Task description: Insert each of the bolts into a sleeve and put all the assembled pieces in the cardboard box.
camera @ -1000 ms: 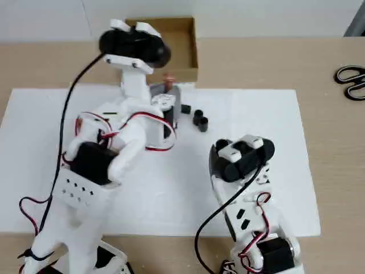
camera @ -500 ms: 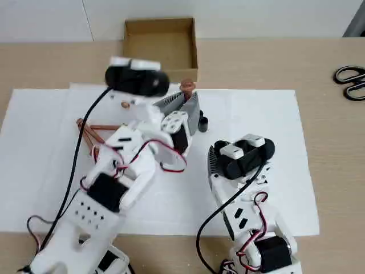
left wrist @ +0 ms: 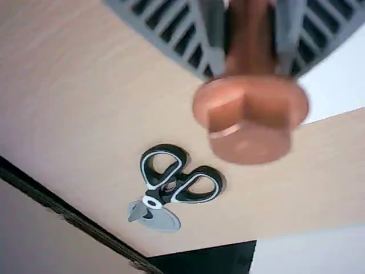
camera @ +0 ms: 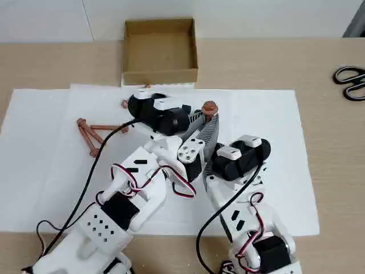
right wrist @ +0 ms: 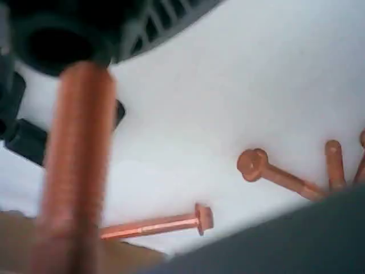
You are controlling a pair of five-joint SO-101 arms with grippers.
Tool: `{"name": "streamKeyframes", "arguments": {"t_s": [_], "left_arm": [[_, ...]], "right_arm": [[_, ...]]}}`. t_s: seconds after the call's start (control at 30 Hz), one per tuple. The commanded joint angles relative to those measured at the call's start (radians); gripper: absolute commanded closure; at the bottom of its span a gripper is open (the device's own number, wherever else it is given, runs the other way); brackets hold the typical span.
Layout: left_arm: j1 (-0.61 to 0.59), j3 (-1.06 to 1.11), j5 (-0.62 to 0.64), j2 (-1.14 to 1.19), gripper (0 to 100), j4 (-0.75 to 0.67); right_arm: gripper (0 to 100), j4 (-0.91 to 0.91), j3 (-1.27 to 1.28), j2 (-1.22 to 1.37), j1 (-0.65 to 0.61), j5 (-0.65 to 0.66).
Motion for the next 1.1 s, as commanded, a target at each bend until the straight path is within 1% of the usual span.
{"name": "streamKeyframes", "arguments": {"t_s": [0.0, 0.2, 0.73, 0.8, 0.93, 1.07], "left_arm": [[0.006, -0.012, -0.005, -0.005, 99, -0.031], [0.006, -0.005, -0.005, -0.003, 99, -0.031], [0.006, 0.050, -0.008, -0.003, 99, -0.025], [0.006, 0.047, -0.008, -0.003, 99, 0.000], [0.017, 0.045, -0.003, -0.003, 99, 0.104], [0.018, 0.045, -0.003, -0.003, 99, 0.180]], "right_arm": [[99.5, -0.025, -0.008, -0.007, -0.005, -0.009], [99.5, -0.025, -0.008, -0.007, -0.033, -0.009], [99.5, -0.031, -0.009, -0.007, -0.033, -0.008], [99.5, -0.033, -0.009, -0.007, -0.033, -0.008], [99.5, -0.033, -0.009, -0.007, -0.033, -0.006], [99.5, -0.033, -0.009, -0.007, -0.033, -0.006]]}}
